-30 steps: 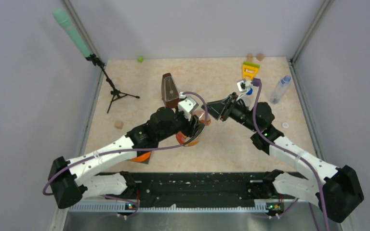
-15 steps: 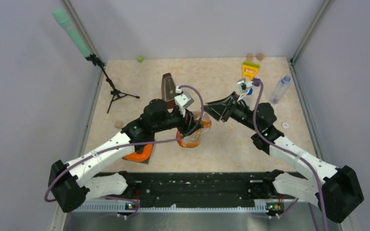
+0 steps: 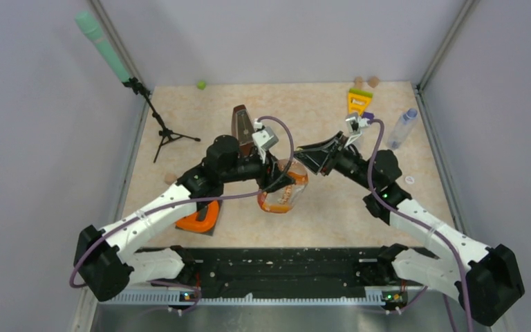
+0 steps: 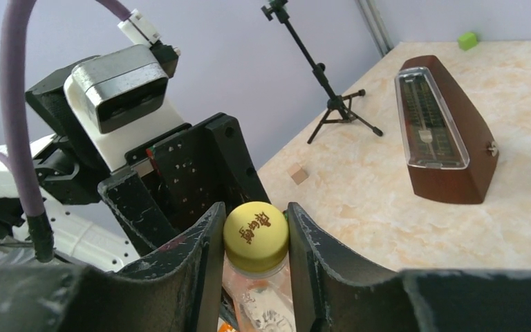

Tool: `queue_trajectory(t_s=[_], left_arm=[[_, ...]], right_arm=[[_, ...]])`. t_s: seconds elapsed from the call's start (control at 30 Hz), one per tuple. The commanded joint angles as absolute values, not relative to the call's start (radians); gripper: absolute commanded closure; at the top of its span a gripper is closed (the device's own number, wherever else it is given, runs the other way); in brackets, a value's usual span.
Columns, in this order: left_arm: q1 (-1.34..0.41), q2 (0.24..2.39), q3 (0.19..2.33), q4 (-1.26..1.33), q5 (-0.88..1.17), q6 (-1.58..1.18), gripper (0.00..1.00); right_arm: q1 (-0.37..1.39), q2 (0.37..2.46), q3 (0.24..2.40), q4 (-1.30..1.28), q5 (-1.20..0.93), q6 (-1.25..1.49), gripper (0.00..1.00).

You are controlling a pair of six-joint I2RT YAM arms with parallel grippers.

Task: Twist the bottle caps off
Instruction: Unscrew the bottle cap from the plastic bottle.

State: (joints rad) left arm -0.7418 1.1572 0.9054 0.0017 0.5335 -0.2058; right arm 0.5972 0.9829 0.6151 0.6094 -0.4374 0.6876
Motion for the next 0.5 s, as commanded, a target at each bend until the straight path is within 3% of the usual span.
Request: queue_trajectory(t_s=[0.0, 0.07, 0.13, 0.47], left_arm=[[-0.774, 1.194, 0.962, -0.035, 0.44, -0.164, 1.0], [-0.801, 1.191, 0.966, -0.059, 0.348, -0.144, 1.0], [-0.838, 1.191, 0.978, -0.09, 0.217, -0.123, 1.0], [-0.947, 1.143, 0.945, -0.028, -0.107, -0.11, 1.0]], right_arm=[[0.629, 0.95, 0.625, 0.595, -0.419, 0.677, 0.59], [0.629, 0.932, 0.585, 0.652, -0.364, 0.712, 0.43], [0.629, 0.918, 0.562, 0.67, -0.316, 0.74, 0.39], [0.629, 0.939, 0.593, 0.579, -0.216, 0.777, 0.47]])
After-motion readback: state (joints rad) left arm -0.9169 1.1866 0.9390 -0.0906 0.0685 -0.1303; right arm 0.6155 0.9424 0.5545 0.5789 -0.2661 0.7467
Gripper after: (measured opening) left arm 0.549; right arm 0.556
